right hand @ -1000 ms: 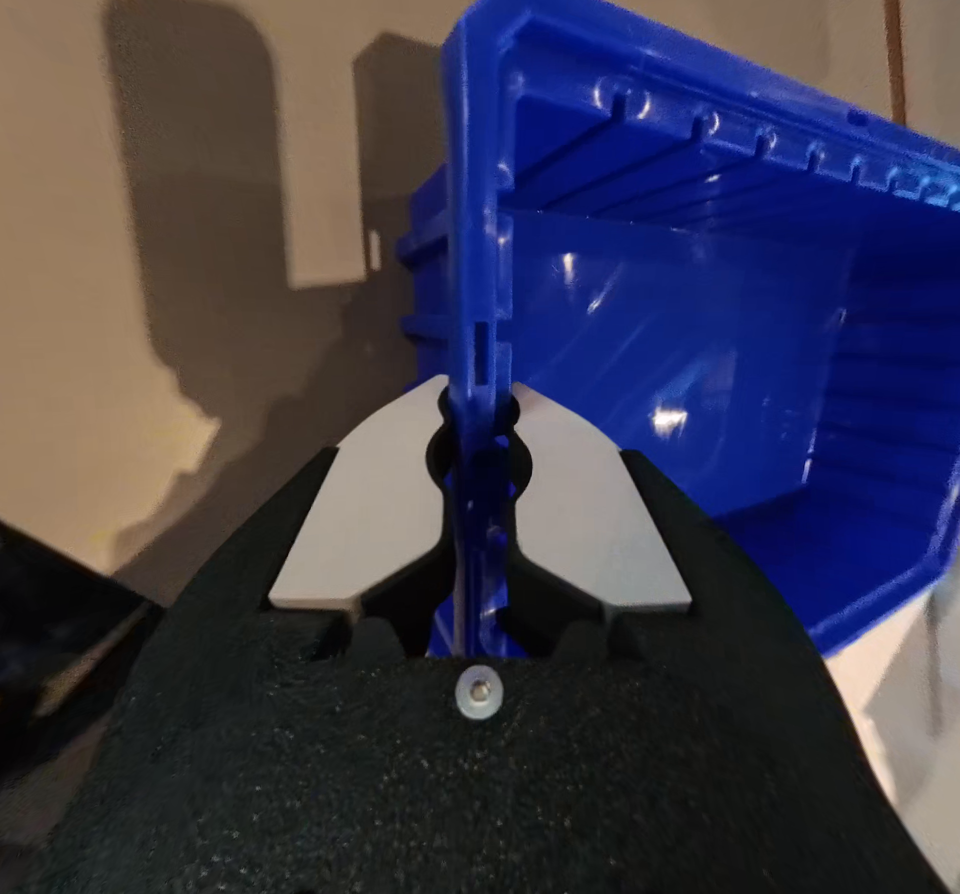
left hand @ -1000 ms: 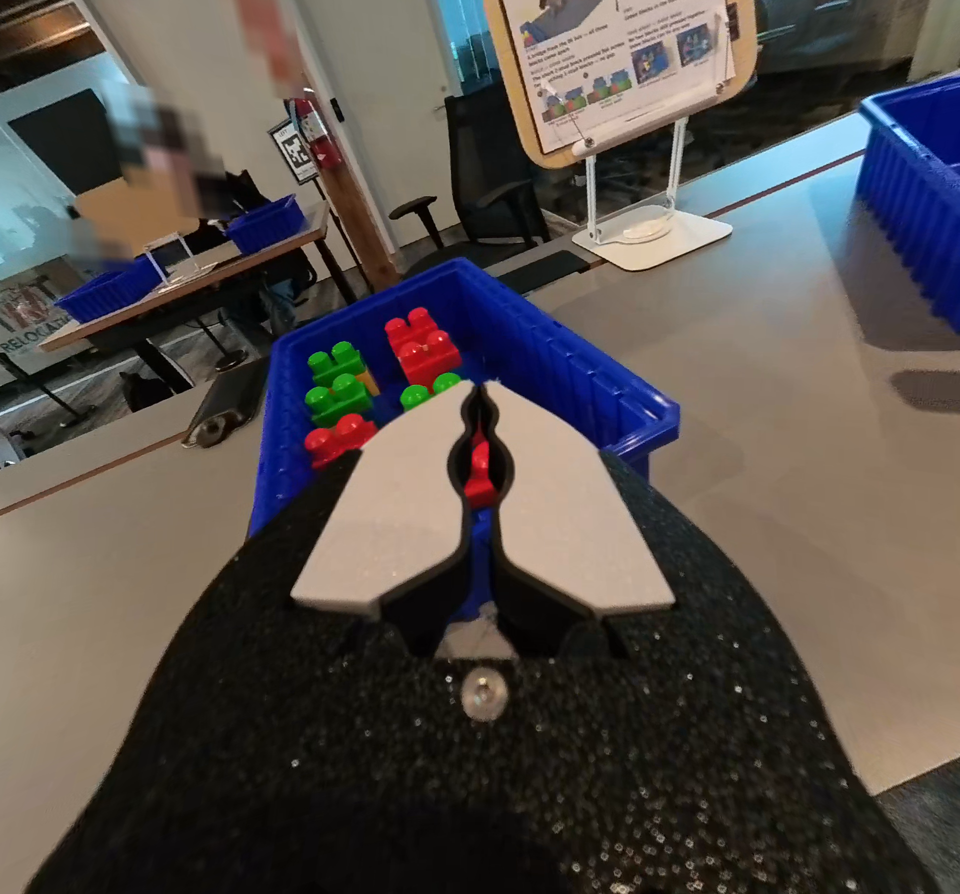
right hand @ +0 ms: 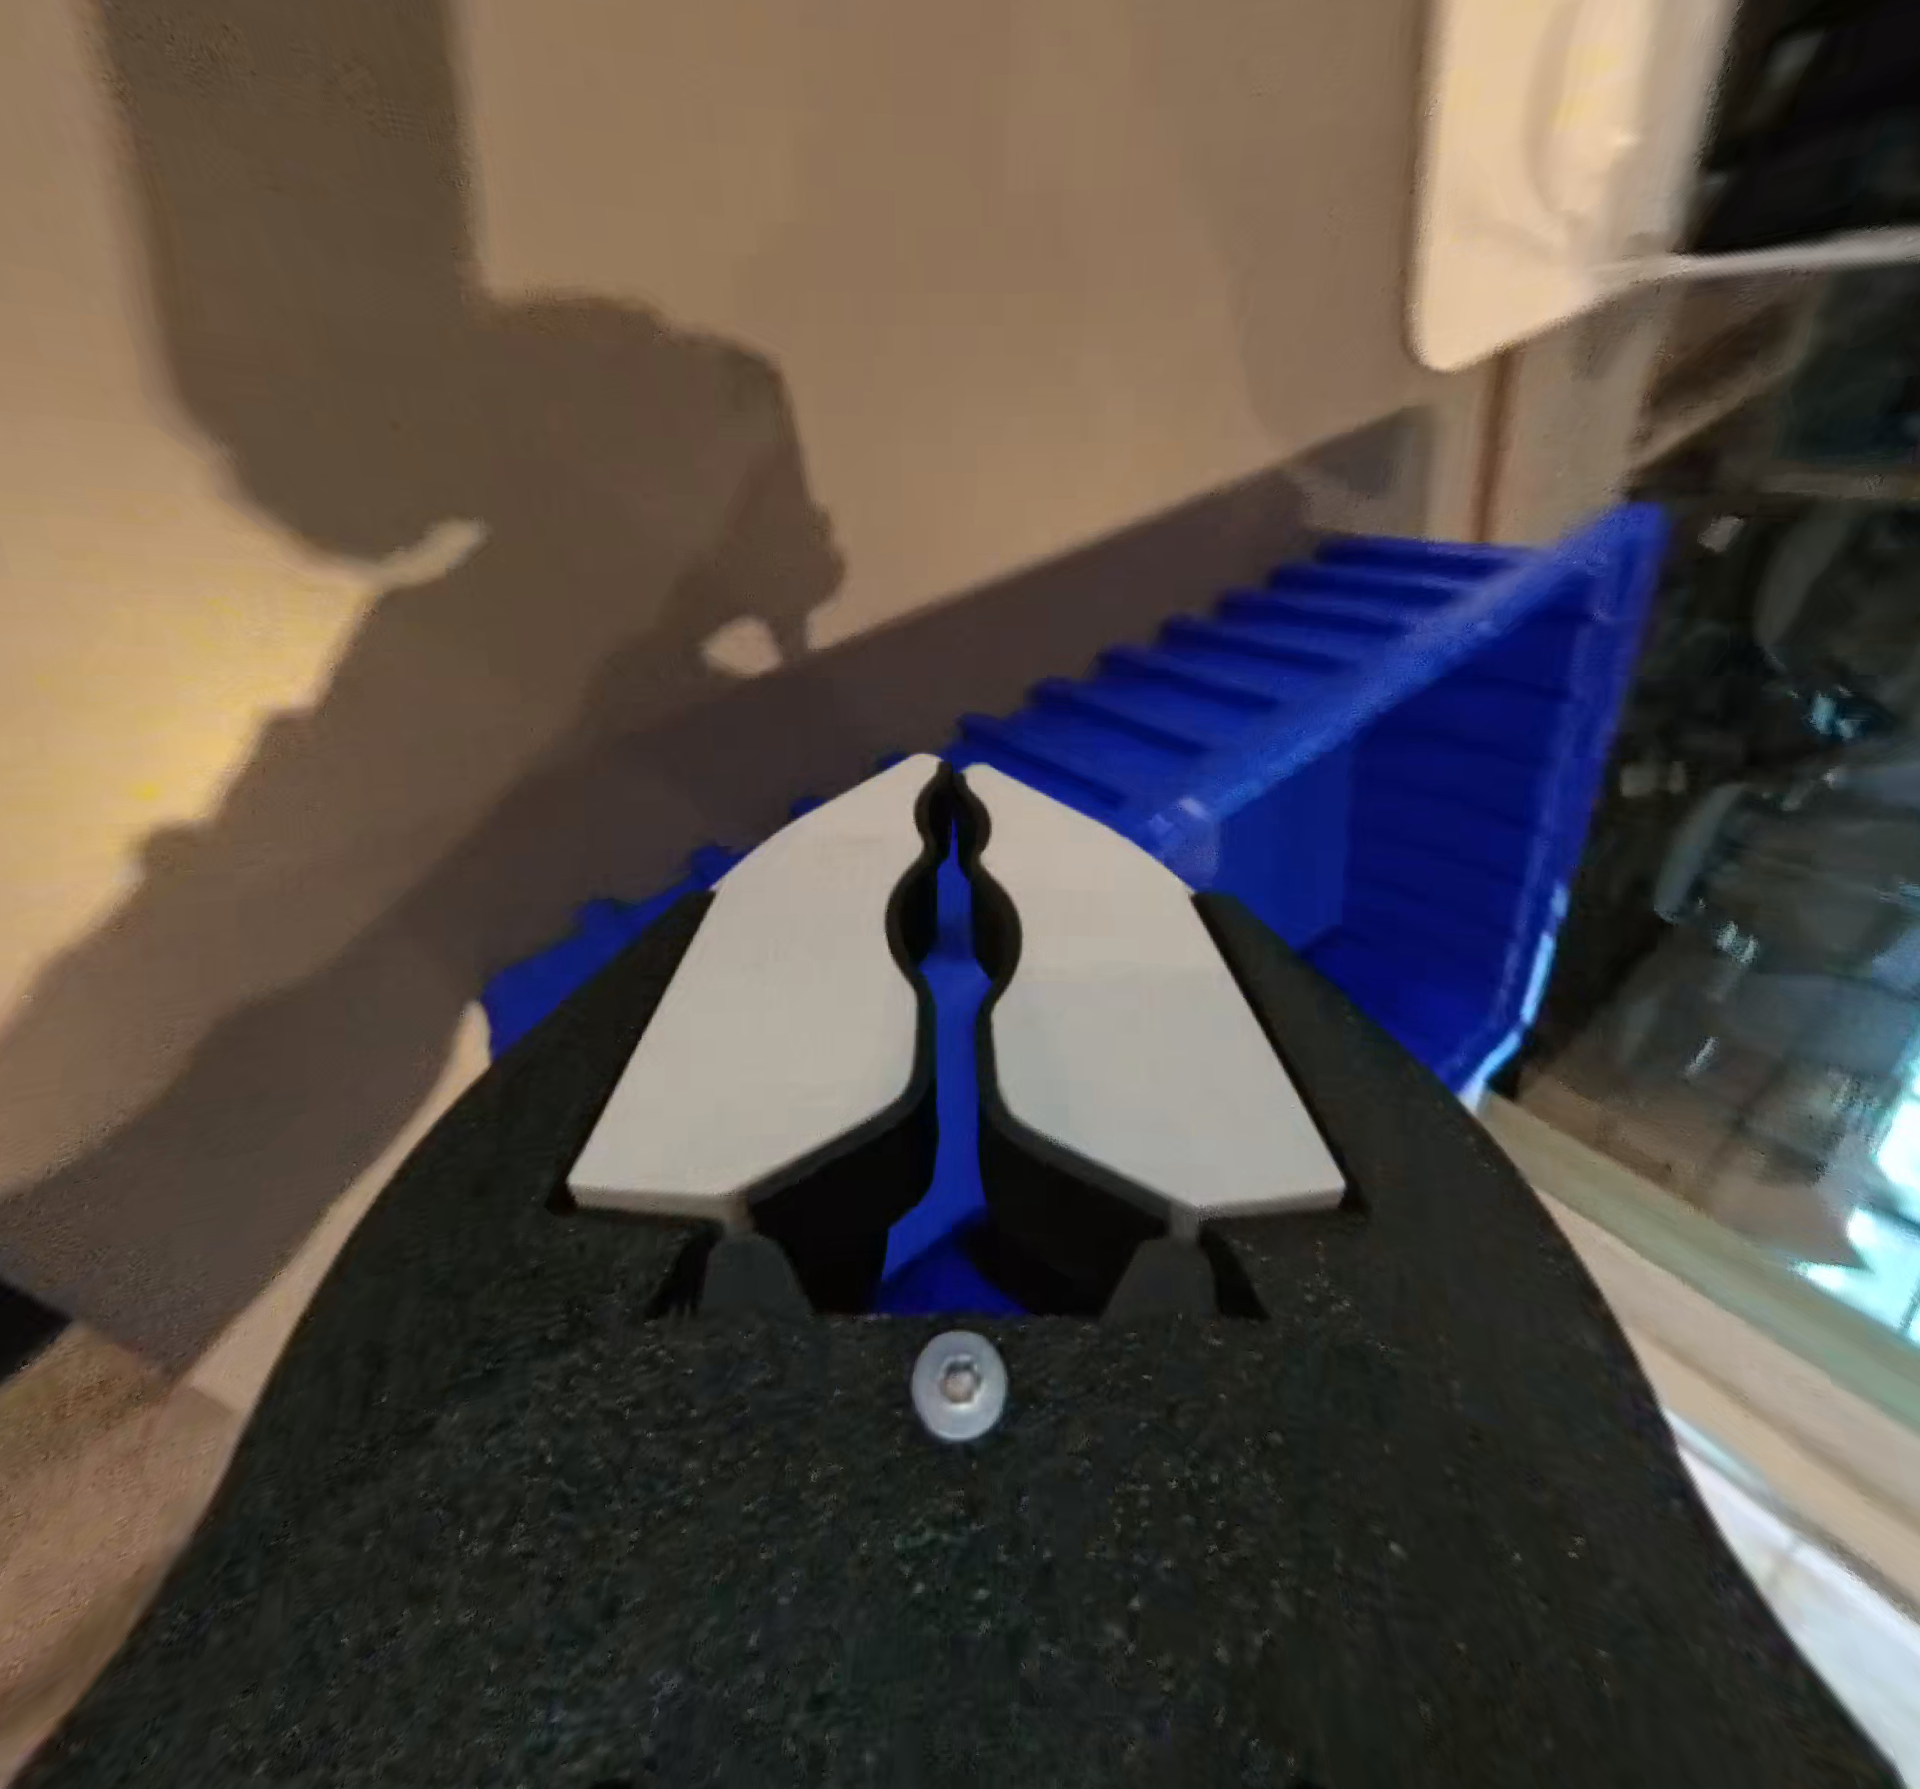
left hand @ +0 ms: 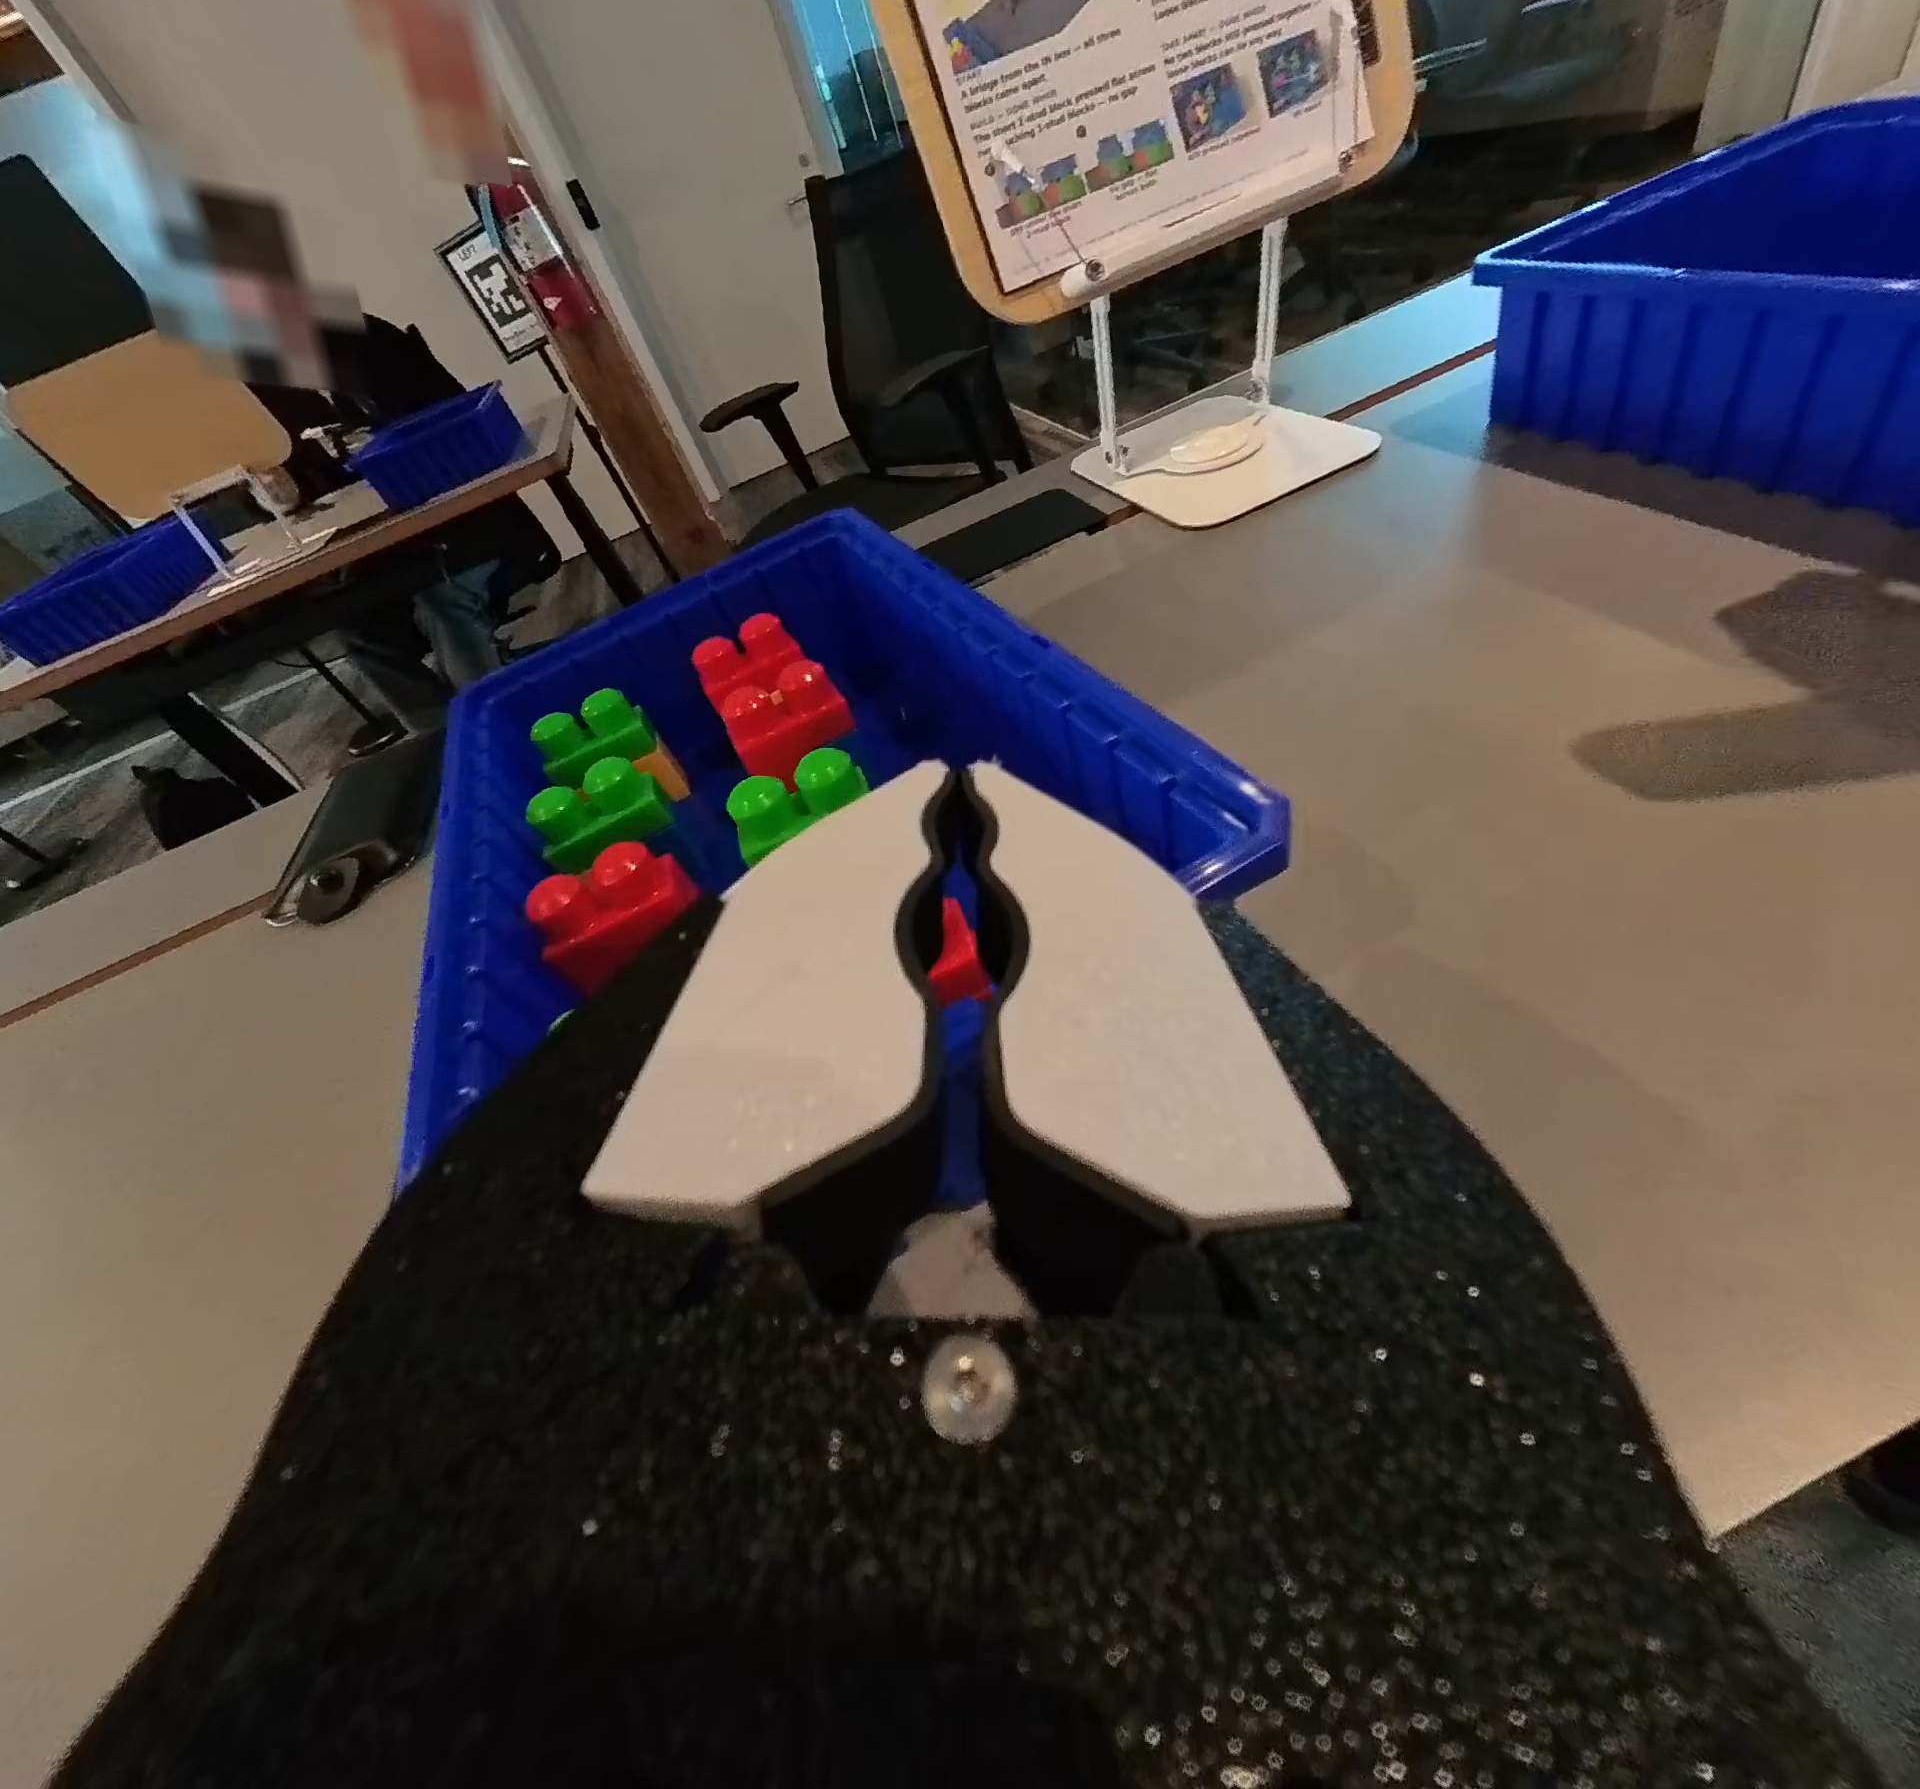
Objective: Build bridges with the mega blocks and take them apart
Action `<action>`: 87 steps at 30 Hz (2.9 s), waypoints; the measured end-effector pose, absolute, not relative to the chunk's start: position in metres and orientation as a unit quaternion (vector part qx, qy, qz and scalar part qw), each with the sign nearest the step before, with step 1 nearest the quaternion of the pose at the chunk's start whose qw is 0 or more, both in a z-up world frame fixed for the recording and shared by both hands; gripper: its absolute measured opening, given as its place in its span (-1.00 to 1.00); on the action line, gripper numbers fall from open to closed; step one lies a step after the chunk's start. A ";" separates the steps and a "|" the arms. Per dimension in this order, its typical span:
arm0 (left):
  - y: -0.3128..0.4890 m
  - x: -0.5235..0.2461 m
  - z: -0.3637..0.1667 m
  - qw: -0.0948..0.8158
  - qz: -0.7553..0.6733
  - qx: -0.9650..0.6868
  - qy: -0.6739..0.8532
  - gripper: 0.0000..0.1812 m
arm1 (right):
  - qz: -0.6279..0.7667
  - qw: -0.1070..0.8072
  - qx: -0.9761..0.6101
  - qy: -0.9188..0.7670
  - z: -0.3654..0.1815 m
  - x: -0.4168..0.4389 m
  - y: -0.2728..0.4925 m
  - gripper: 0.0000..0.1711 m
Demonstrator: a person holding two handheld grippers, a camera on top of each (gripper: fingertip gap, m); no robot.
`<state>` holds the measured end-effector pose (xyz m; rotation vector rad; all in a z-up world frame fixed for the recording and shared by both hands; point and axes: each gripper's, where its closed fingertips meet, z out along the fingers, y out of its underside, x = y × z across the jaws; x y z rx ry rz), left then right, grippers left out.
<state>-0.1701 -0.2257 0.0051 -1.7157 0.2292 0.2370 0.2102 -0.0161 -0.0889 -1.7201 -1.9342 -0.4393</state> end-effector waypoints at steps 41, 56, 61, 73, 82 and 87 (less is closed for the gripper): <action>-0.214 -0.276 0.054 0.777 0.173 -0.604 -0.049 -0.92 | 0.250 0.126 -0.461 -0.842 -0.087 -0.218 -0.159 -0.12; -0.183 -0.272 0.037 0.790 0.175 -0.587 -0.039 -0.98 | 0.291 0.239 -0.359 -0.854 -0.099 -0.264 -0.159 -0.38; -0.182 -0.276 0.035 0.785 0.172 -0.594 -0.041 -0.98 | 0.340 0.273 -0.334 -0.835 -0.089 -0.270 -0.167 -0.44; -0.181 -0.280 0.033 0.782 0.187 -0.593 -0.042 -0.98 | 0.427 0.429 -0.333 -0.723 -0.023 -0.278 -0.144 -0.51; -0.182 -0.283 0.033 0.766 0.220 -0.603 -0.038 -0.99 | 0.339 0.218 -0.430 -0.808 -0.069 -0.247 -0.146 -0.43; -0.178 -0.287 0.025 0.753 0.208 -0.623 -0.041 -0.96 | 0.230 0.150 -0.435 -0.857 -0.116 -0.243 -0.152 -0.36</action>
